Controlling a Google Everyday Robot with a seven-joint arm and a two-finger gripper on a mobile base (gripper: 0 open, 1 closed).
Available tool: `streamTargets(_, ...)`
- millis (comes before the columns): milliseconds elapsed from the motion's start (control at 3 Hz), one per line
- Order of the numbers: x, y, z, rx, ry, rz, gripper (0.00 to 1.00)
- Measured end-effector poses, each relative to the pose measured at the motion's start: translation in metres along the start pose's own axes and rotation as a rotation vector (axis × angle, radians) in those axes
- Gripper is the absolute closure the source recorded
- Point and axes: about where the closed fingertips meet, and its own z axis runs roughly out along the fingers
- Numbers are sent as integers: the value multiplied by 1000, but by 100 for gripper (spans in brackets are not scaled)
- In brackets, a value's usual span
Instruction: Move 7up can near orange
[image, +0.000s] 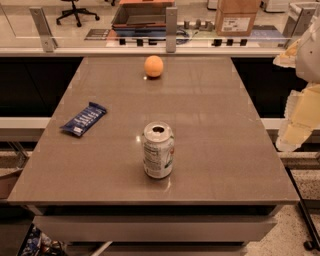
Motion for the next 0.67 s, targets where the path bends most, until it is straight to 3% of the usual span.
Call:
streamTargets(333, 0, 0, 0, 0, 0, 0, 0)
streamTargets(667, -4, -1, -1, 7, -40, 7, 0)
